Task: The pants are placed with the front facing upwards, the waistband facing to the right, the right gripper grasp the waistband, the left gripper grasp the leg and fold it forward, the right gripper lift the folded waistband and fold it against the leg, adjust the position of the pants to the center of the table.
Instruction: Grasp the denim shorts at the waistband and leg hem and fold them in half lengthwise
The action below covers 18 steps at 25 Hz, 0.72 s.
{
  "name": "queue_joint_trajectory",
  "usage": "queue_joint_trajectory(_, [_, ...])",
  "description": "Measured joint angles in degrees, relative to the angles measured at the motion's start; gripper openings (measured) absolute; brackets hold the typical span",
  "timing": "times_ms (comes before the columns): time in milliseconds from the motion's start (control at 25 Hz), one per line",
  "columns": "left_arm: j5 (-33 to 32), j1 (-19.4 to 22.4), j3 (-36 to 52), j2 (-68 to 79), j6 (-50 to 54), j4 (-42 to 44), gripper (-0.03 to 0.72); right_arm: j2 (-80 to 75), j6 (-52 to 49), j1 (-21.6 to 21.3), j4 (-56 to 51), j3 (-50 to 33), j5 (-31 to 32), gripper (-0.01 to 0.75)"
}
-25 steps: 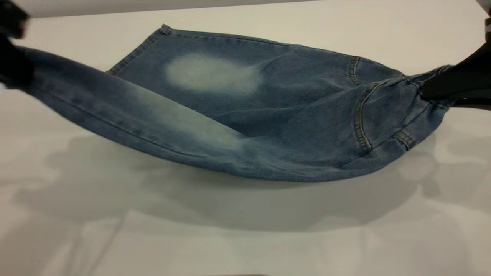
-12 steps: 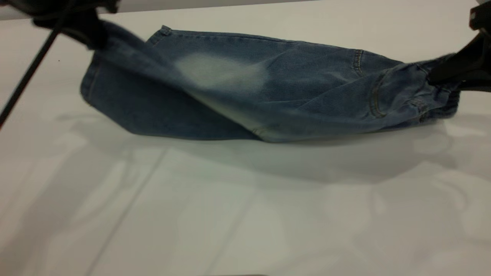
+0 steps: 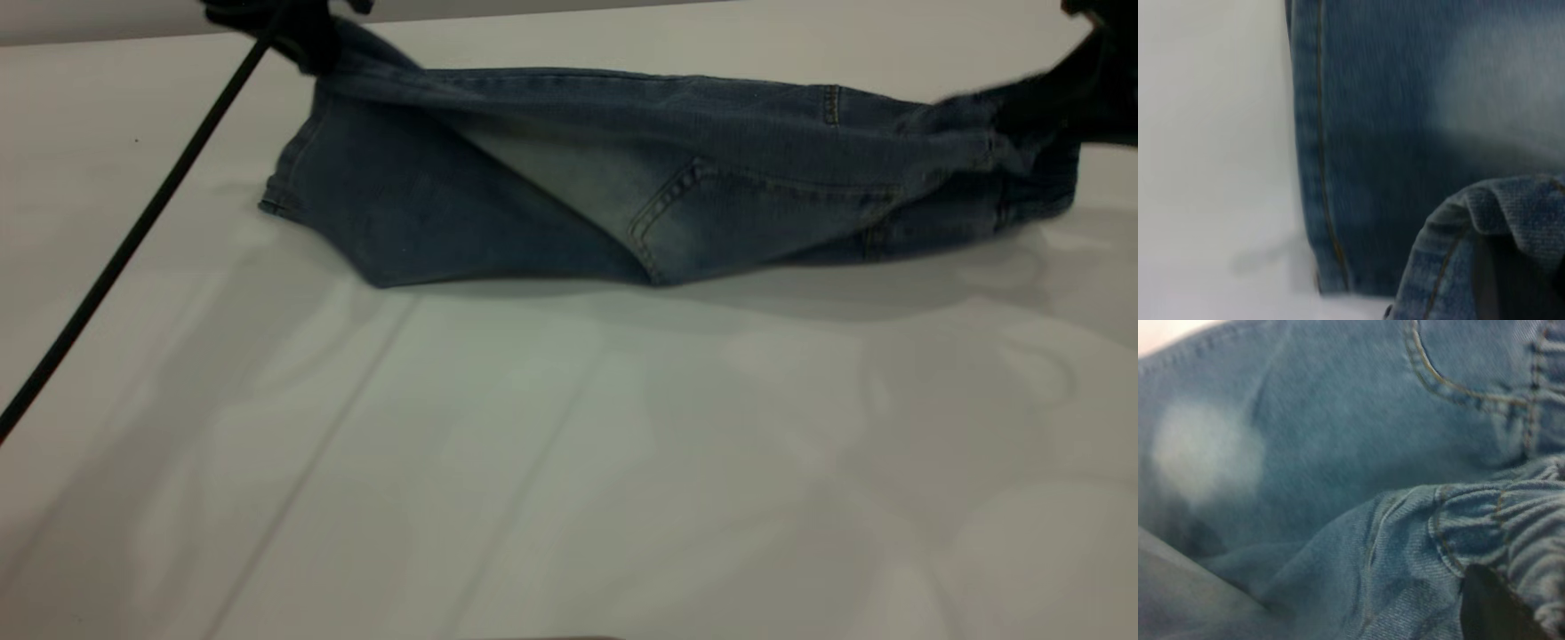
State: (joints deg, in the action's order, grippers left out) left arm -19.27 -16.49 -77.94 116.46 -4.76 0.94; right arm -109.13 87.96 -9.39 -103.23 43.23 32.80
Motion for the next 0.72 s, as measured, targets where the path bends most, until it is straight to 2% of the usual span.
queue_joint_trajectory(440, [-1.7, 0.0, -11.3, 6.8, -2.6, 0.2, 0.046, -0.5, -0.1, 0.0, 0.2, 7.6, -0.9, 0.042])
queue_joint_trajectory(720, [-1.9, 0.0, -13.4, 8.9, -2.6, 0.2, 0.046, -7.1, -1.7, 0.0, 0.1, 13.2, -1.5, 0.042])
